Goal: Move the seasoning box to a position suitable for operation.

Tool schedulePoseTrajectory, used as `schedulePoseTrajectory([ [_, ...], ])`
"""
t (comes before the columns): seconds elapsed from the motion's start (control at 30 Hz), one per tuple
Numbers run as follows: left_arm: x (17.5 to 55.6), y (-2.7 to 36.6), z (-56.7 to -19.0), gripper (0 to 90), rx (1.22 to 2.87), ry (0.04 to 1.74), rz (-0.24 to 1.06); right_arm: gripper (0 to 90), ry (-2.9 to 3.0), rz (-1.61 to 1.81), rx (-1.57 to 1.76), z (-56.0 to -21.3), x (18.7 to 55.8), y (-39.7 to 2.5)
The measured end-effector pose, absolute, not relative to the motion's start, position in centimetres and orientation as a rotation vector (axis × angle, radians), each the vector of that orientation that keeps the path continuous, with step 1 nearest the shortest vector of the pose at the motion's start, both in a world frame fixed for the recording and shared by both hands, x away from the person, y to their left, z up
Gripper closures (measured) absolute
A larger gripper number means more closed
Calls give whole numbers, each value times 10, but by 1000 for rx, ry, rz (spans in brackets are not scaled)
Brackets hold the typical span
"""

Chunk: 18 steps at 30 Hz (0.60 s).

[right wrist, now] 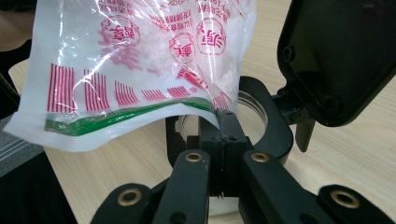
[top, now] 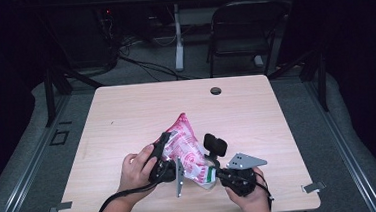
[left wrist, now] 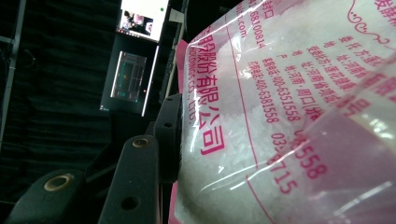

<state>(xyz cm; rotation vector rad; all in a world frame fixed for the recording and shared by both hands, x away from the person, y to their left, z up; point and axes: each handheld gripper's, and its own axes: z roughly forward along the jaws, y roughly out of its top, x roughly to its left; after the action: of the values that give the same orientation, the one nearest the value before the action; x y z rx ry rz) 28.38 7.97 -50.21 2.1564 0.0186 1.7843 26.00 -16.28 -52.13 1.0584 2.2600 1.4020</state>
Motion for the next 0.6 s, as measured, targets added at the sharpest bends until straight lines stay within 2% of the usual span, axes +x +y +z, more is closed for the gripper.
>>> schedulePoseTrajectory([
  [0.6, 284, 83, -502, 626, 2168, 32, 1786, 900, 2269, 1407, 1057, -522, 263, -161],
])
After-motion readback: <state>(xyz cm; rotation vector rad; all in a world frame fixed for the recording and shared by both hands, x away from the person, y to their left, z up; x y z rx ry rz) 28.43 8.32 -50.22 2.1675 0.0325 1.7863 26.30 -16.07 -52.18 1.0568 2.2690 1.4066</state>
